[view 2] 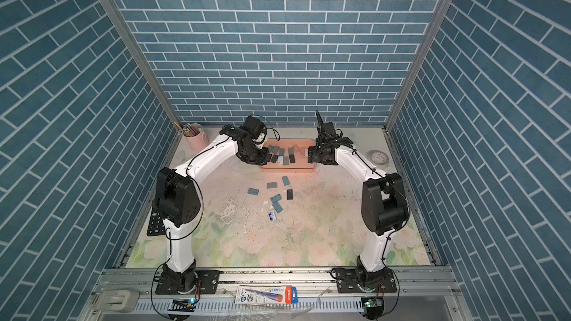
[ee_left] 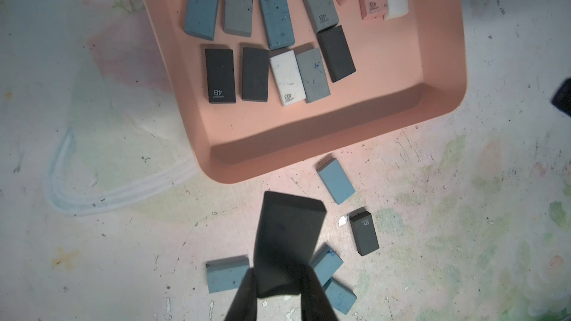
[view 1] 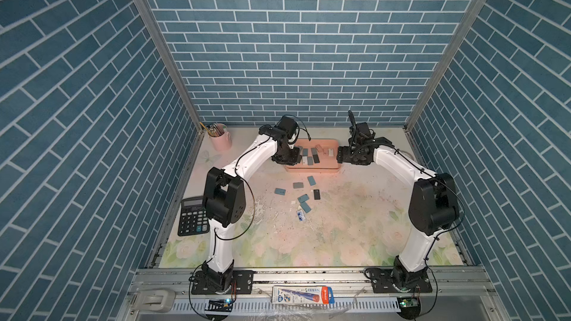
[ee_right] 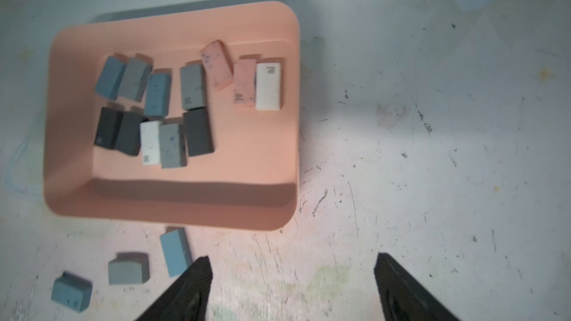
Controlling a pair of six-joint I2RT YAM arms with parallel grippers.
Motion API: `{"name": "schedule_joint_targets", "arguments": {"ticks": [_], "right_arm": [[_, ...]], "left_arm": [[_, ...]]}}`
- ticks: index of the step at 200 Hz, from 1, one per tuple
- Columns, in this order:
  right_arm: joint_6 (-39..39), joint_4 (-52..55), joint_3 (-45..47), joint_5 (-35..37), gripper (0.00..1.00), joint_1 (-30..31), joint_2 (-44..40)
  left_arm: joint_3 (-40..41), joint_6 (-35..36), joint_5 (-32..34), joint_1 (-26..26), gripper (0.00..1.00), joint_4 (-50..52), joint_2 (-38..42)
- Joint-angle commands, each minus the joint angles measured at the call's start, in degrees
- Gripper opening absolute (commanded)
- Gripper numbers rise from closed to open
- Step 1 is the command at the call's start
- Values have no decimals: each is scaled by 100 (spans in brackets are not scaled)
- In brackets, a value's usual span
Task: Put the eraser in the storage box
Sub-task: Pick up the eraser from the center of the board, then move the storage box to the center of the board.
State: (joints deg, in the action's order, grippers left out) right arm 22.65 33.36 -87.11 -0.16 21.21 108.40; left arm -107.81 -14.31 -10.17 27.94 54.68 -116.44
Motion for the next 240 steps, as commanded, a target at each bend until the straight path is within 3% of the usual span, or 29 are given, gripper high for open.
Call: {"name": "schedule_joint_targets", "arguments": {"ticks": [1, 36, 95, 115, 240], "right_arm": [[-19, 249, -328, 62, 73, -28, 452], [-86, 296, -704, 54, 59, -29, 1116], [-199, 293, -1054, 16, 18, -13, 1632], [-256, 321, -981, 37, 12, 35, 1578], [-91, 223, 261, 403, 6, 627, 635]], "left_arm": [[-195, 94, -35, 19, 15, 188, 3], [-117, 146, -45, 18, 15, 180, 38], [181, 125, -125, 18, 15, 26, 192], [206, 137, -133, 22, 16, 8, 214], [277, -137, -586, 158, 16, -288, 43]]}}
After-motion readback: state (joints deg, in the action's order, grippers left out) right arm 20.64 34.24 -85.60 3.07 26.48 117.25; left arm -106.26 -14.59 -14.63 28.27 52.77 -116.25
